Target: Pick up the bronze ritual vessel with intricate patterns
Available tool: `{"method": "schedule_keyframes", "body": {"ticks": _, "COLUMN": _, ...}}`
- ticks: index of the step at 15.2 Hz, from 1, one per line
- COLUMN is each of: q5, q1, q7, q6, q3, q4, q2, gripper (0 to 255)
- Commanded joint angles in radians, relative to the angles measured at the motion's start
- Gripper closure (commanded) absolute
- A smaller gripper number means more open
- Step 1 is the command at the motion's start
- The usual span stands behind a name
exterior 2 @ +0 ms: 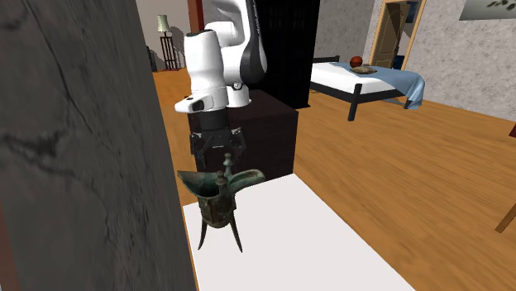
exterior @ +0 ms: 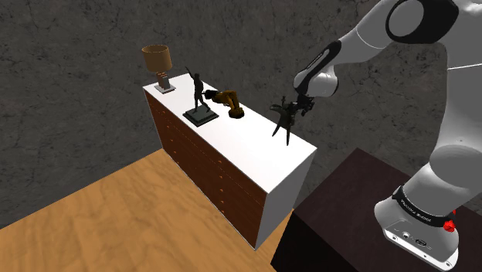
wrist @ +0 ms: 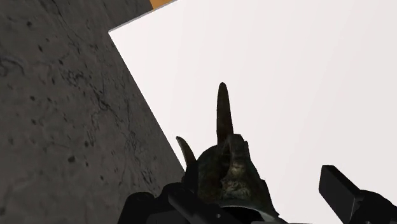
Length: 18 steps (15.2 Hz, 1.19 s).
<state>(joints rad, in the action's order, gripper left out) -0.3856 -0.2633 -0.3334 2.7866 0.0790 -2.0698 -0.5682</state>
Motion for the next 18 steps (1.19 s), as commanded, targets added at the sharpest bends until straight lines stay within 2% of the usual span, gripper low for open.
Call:
{"method": "schedule_keyframes", "body": {"ticks": 1, "q5": -0.025, "q1": -0.027, "q7": -0.006, "q6": 0.01, "q3": -0.019, "q4": 0.076, "q2": -0.081, "gripper": 0}}
{"method": "schedule_keyframes", "body": {"ticks": 11, "q5": -0.045, "q1": -0.052, "q7": -0.033, "q6": 0.069, "q3": -0.051, "q4": 0.116, "q2": -0.178, "gripper": 0}}
{"method": "schedule_keyframes", "body": {"ticks": 12, "q5": -0.045, "q1": -0.052, "q7": -0.033, "q6": 0.067, "q3": -0.05, "q4": 0.119, "q2": -0.179, "gripper": 255}}
{"method": "schedule_keyframes", "body": {"ticks": 18, "q5": -0.044, "q1": -0.052, "q7": -0.032, "q6": 0.067, "q3": -0.05, "q4": 0.118, "q2": -0.178, "gripper": 255}}
